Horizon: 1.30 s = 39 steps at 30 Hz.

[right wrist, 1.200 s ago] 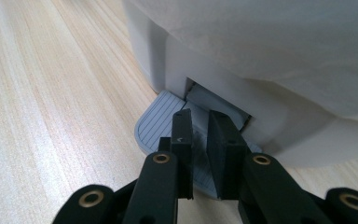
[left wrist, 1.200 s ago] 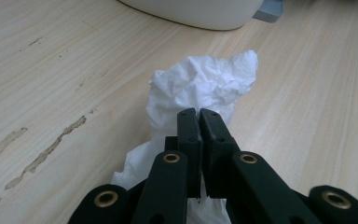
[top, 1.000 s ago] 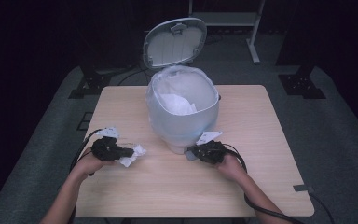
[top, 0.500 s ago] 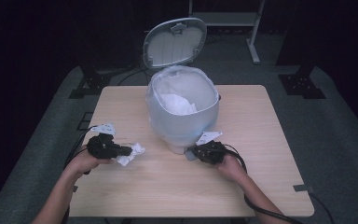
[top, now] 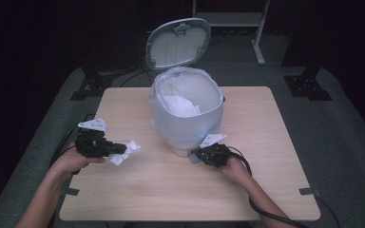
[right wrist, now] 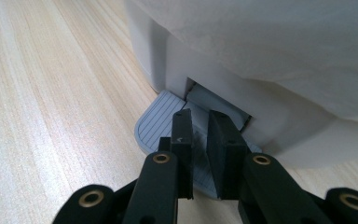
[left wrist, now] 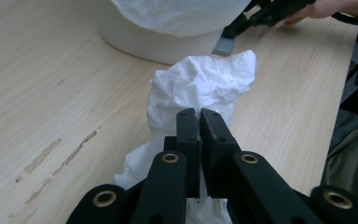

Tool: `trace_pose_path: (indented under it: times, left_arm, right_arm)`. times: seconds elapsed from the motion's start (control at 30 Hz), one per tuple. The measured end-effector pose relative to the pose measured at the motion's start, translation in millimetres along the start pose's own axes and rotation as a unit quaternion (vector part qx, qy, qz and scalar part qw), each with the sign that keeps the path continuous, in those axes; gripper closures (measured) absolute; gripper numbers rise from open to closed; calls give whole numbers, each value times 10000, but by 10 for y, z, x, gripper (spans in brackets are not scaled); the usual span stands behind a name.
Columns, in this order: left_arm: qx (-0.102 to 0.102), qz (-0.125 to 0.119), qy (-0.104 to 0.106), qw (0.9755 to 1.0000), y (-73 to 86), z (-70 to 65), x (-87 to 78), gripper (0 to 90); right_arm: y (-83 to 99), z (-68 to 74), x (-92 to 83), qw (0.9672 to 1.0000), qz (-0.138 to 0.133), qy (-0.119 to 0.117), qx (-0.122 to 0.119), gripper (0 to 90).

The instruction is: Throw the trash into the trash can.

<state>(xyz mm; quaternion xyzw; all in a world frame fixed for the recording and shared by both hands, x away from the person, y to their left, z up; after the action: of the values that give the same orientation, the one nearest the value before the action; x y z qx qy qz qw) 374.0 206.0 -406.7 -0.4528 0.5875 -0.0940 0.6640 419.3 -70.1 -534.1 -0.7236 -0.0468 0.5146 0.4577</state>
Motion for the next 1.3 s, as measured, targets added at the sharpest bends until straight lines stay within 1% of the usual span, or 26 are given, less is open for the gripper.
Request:
trace_pose_path:
  times: [0.23, 0.43, 0.57, 0.63, 0.73, 1.1, 1.17, 1.3]
  left_arm:
    - [65, 27, 14, 10000, -135, -40, -142, 869]
    - [132, -36, 39, 9999, -263, -82, -228, 869]
    - [211, -52, 57, 9997, -367, -110, -275, 869]
    - [243, -46, 63, 9997, -414, -121, -292, 869]
    - [310, -108, 121, 9994, -501, -150, -314, 870]
    - [495, -131, 147, 9986, -807, -186, -378, 869]
    - [545, -114, 140, 9984, -846, -184, -376, 869]
    - [559, -143, 183, 9982, -914, -190, -365, 869]
  right_arm:
    - [3, 1, -2, 10000, 14, -9, 31, 800]
    - [0, 1, -1, 10000, 9, 13, 0, 800]
    - [1, 2, 0, 10000, 23, -20, 8, 800]
    - [-1, 1, 0, 10000, 29, -8, 1, 800]
    - [0, 1, -1, 10000, 28, -25, 0, 800]
    - [3, -7, 0, 10000, 0, -96, 17, 800]
    - [4, -7, -1, 9999, 0, -101, 21, 800]
    - [3, -2, 0, 10000, 1, -73, -1, 800]
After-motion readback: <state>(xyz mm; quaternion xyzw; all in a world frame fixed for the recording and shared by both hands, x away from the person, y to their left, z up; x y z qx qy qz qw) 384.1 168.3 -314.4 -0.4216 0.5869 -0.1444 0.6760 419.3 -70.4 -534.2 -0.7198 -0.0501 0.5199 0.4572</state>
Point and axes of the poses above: each handheld gripper's, and its own axes: x roughly forward along the jaws, y roughly out of its underside, z roughly to its left, the point moved 10 cm from there along x, roughly forward along the jaws, and after that the axes turned 3 degrees about x, right-handed, at the moved point
